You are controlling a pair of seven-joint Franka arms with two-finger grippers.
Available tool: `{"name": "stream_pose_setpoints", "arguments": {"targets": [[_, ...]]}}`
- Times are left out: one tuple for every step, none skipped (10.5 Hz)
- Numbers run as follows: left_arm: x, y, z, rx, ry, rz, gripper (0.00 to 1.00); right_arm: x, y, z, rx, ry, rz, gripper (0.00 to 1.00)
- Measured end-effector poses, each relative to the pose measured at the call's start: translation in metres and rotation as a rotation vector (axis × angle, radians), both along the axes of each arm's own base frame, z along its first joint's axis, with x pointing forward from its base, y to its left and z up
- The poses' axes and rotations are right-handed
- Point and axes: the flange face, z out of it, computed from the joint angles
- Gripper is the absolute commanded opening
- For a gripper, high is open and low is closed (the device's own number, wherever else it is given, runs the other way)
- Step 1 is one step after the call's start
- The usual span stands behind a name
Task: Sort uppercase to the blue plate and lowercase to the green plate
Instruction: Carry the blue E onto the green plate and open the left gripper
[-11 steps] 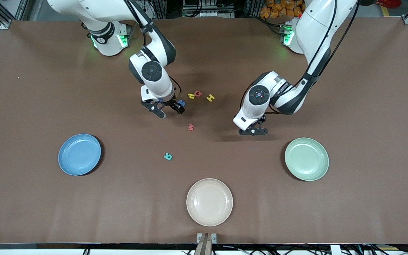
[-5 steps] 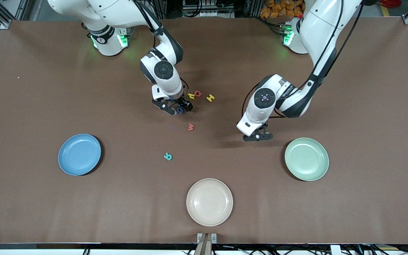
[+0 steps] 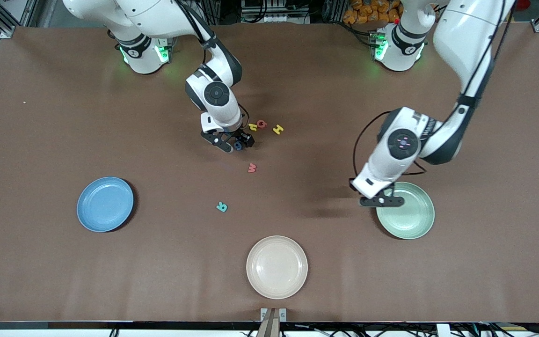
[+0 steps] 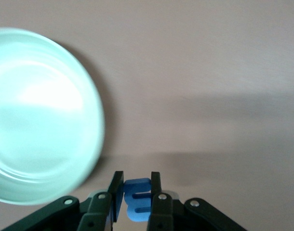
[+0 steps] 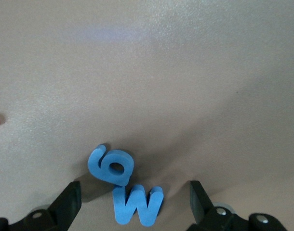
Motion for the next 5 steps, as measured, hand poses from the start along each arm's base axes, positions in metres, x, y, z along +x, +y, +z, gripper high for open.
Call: {"name": "stream_pose_setpoints", "arguments": {"targets": [[0.006,0.021,0.004,0.007,0.003,-0.027,0.00,-0.001,0.000,0.000,0.000,0.000,0.001,1.00],[0.010,0.034,0.005,0.013,0.010,-0.045,0.00,-0.001,0.001,0.000,0.000,0.000,0.003,1.00],[0.011,0.044,0.003,0.019,0.019,-0.053,0.00,-0.002,0.002,0.000,0.000,0.000,0.004,1.00],[0.013,0.057,-0.001,0.032,0.029,-0.066,0.00,-0.002,0.002,0.000,0.000,0.000,0.004,1.00],[0.016,0.078,-0.007,0.049,0.040,-0.084,0.00,-0.002,0.002,0.000,0.000,0.000,0.004,1.00]]}}
